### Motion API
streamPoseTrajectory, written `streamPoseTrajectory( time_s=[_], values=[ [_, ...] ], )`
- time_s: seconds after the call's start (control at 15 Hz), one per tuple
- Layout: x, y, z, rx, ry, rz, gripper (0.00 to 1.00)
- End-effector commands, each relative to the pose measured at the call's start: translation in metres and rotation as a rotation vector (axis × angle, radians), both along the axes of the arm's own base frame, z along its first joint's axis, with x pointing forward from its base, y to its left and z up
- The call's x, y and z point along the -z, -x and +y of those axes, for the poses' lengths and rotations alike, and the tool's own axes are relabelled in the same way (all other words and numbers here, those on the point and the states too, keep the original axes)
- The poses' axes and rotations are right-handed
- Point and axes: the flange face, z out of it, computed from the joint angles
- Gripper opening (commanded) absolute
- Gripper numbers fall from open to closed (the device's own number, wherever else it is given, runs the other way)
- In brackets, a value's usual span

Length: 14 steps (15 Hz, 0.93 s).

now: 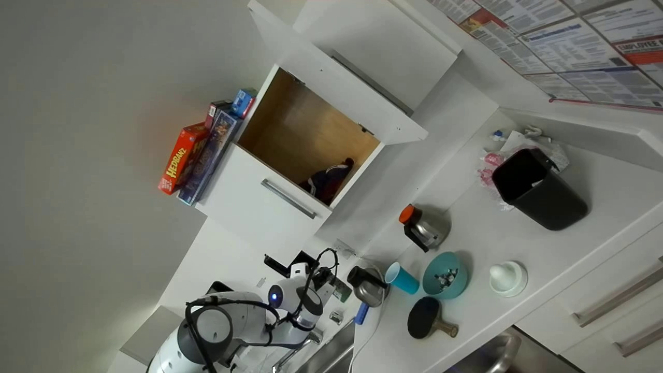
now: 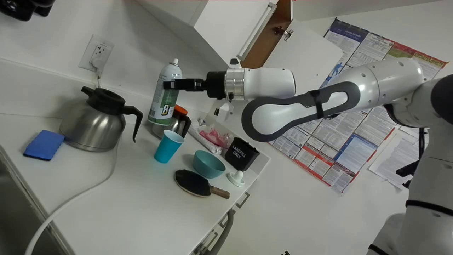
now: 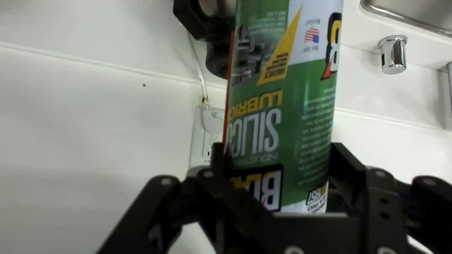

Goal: Take the can from the cabinet and put it on the counter

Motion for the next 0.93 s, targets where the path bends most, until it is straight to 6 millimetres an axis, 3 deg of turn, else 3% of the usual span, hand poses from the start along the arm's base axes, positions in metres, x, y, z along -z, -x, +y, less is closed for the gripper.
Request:
streamPoseTrajectory(
  time_s=[0.0, 0.4, 0.87],
  values=[
    [0.014, -0.006, 0.007, -0.024, 0.006, -0.005, 0.48],
    [0.041, -0.011, 0.005, -0.007, 0.016, 0.043, 0.48],
    [0.095, -0.025, -0.007, 0.048, 0.034, 0.135, 0.48]
  ],
)
